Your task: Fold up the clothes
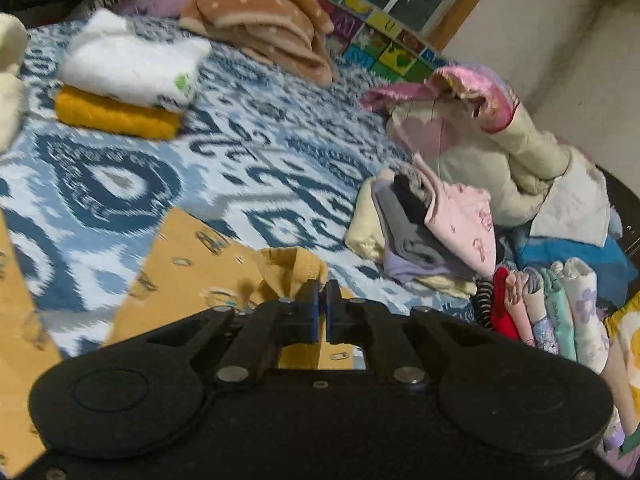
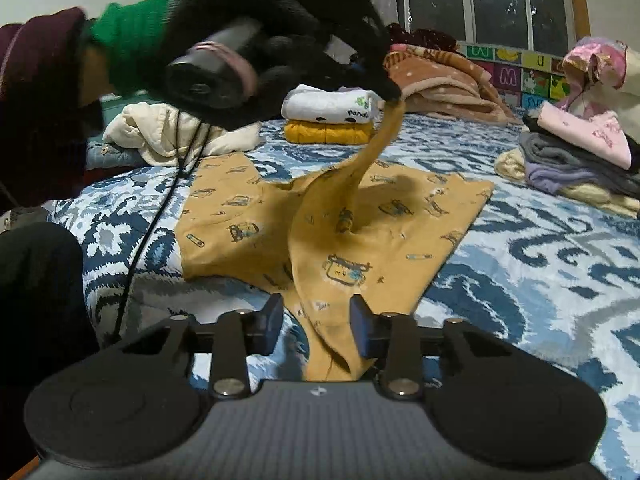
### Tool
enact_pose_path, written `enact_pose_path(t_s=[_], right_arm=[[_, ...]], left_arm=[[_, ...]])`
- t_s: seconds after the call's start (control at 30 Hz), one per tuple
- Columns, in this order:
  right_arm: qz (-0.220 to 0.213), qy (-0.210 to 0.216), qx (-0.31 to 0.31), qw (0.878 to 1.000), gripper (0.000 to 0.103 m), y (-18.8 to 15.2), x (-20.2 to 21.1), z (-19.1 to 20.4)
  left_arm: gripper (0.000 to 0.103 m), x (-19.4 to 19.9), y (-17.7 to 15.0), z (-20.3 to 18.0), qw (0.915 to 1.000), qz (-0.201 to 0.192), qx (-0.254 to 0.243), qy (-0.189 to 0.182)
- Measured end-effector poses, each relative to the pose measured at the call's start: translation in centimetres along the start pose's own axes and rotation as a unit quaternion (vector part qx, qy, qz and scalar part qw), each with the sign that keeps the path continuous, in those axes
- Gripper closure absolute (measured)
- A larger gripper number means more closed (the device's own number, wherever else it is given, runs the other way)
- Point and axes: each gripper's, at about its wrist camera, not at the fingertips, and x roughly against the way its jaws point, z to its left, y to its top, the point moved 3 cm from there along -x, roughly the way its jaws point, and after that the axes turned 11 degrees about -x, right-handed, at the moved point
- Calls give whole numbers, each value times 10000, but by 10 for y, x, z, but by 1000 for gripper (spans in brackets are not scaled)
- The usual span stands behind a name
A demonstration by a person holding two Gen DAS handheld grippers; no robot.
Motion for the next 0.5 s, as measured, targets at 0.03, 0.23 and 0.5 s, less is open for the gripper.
enact_pose_path(t_s=[0.03,0.23,0.5], right_arm=[[59,-40,-6,10000,70,-1,0,-1],[123,18,-128,9998,73,-4,4,-6],[280,111,-40,9995,73,-6,1,-1]], left_arm=[[103,-6,0,-3,10000,35,10,2],[103,-39,-1,-15,9995,264,-115,109],[103,-65,-3,-21,9987,440,-233,67]])
